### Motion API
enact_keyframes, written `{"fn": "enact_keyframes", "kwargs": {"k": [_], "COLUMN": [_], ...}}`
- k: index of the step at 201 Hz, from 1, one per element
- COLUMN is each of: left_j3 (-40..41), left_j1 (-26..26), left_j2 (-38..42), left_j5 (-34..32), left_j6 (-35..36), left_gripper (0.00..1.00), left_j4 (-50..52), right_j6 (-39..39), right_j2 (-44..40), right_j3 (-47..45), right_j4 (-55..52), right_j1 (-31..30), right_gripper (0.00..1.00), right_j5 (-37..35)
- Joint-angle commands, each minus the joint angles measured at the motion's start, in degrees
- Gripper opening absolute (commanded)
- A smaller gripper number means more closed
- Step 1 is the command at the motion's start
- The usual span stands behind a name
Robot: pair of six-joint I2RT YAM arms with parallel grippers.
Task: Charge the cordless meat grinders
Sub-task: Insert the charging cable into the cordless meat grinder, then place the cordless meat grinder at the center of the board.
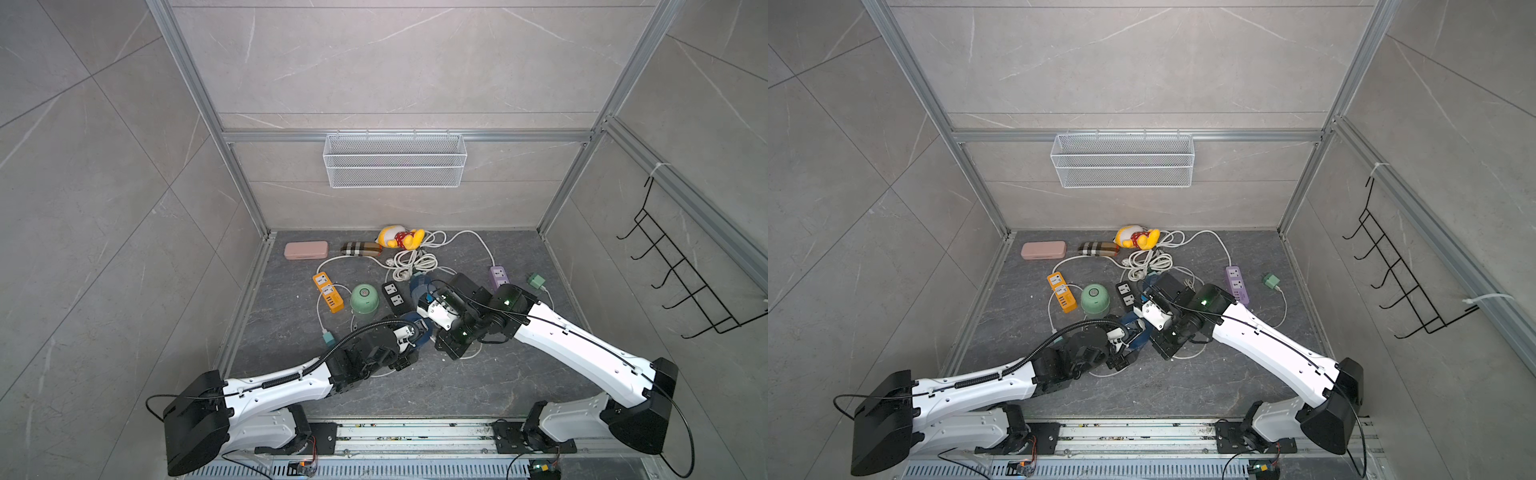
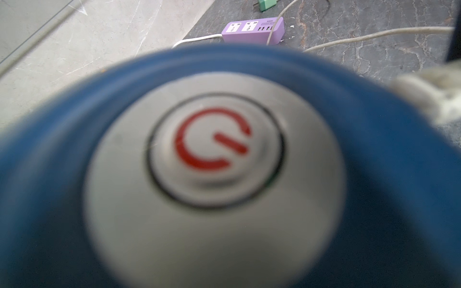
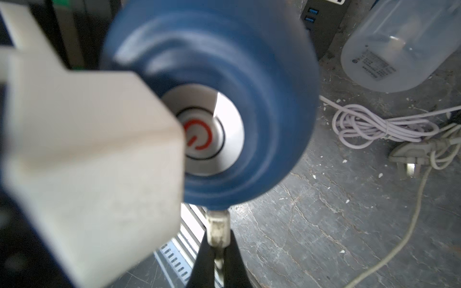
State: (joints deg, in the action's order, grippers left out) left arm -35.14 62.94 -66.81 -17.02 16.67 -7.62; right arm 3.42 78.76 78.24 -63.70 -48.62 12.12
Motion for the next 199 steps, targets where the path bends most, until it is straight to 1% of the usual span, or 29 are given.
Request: {"fn": "enact_keyframes", "kwargs": {"k": [1,36,51,68,77,93,126,150,162,178,199], "left_j3": [-1.9,-1.5,-1.4,-1.0,-0.6,0.4,2.9,4.5,5.0,5.9,5.6], "left_j1": [4.0,4.4,4.3,4.2,4.1,3.5,1.9,1.8,1.8,1.8,2.3], "left_j2": [-0.7,-0.8,-0.7,-0.4,-0.3,-0.1,-0.6,-2.4,-4.4,-8.3,-15.7], "left_j5": [5.9,5.8,4.4,1.0,-0.7,-2.8,-3.5,-2.5,-1.7,0.1,2.2], "left_j6": [3.1,1.9,0.7,-0.5,-1.1,-2.5,-5.5,-6.5,-7.5,-10.1,-14.0], "left_gripper": [0.41,0.4,0.41,0.41,0.41,0.41,0.41,0.41,0.42,0.42,0.42], "left_j4": [-2.4,-2.6,-3.1,-4.4,-5.6,-7.6,-12.3,-16.8,-19.3,-25.1,-32.9], "right_j6": [1.6,0.0,-0.9,-1.2,-0.9,-0.1,2.4,5.6,7.6,10.3,12.1], "right_j2": [0.6,2.0,2.3,1.7,1.0,-0.5,-5.3,-9.0,-10.8,-12.6,-14.5], "right_j3": [3.9,5.0,4.9,3.3,2.1,0.1,-3.4,-5.0,-5.0,-4.2,-1.6], "right_j4": [12.1,10.7,8.6,6.8,6.1,4.4,0.1,-2.4,-3.1,-4.1,-4.6], "right_j1": [1.6,2.2,2.1,2.1,2.1,2.2,2.1,3.1,4.6,6.8,9.6], "right_gripper": [0.0,0.0,0.0,0.17,0.28,0.4,0.5,0.62,0.63,0.65,0.66], "right_j5": [2.5,4.8,5.2,5.2,5.1,3.7,-1.4,-7.1,-10.1,-14.7,-18.5]}}
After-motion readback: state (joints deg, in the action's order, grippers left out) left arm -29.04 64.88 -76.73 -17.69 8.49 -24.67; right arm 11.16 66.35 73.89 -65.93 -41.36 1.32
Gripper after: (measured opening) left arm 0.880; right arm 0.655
